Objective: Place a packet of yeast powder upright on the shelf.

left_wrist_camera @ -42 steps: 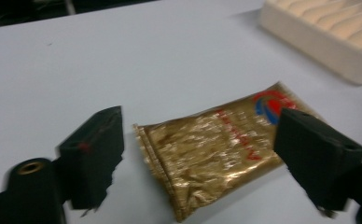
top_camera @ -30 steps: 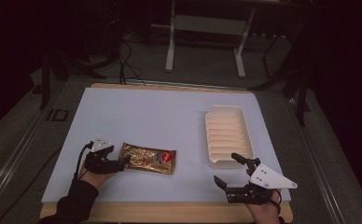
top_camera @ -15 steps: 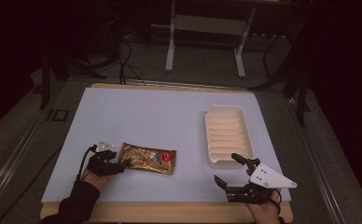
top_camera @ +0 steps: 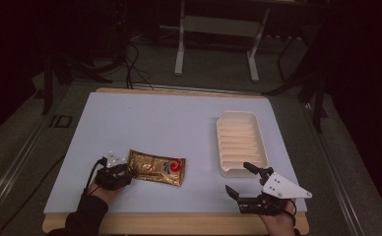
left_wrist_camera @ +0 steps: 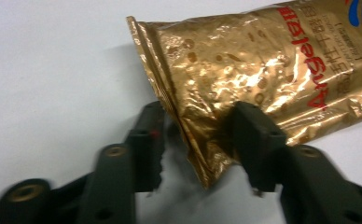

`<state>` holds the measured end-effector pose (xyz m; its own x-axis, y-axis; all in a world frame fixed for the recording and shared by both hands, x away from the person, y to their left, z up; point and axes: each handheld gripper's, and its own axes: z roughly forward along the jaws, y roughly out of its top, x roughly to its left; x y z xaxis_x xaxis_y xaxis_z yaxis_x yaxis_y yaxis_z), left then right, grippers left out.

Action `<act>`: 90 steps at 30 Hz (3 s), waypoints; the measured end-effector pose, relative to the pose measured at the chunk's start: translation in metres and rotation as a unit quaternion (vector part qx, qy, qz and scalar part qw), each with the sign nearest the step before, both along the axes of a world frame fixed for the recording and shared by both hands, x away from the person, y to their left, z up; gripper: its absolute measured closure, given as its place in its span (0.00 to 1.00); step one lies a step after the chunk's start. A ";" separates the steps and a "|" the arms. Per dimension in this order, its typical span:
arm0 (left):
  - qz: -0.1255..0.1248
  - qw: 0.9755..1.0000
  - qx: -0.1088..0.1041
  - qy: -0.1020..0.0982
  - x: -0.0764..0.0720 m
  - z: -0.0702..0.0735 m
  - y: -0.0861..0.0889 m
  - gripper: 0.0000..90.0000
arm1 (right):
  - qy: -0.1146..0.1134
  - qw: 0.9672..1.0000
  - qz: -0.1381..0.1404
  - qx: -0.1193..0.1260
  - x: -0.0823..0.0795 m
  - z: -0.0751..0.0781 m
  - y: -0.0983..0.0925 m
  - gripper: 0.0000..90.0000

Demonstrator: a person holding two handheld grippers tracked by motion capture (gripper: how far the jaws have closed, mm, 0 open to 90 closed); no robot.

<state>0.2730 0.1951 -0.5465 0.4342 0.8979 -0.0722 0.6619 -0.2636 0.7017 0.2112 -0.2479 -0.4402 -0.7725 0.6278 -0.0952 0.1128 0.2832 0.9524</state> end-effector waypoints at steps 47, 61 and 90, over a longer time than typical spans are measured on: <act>-0.050 0.995 -0.034 -0.082 -0.012 0.089 -0.025 1.00 | 0.029 0.999 -0.006 0.015 0.009 0.000 -0.013 0.15; -0.086 0.989 -0.048 -0.109 -0.010 0.112 -0.049 1.00 | 0.046 0.997 -0.016 0.056 0.001 0.011 -0.021 0.18; -0.351 0.909 -0.105 -0.197 -0.007 0.177 -0.057 1.00 | 0.048 0.995 0.081 0.022 0.026 0.055 0.000 0.15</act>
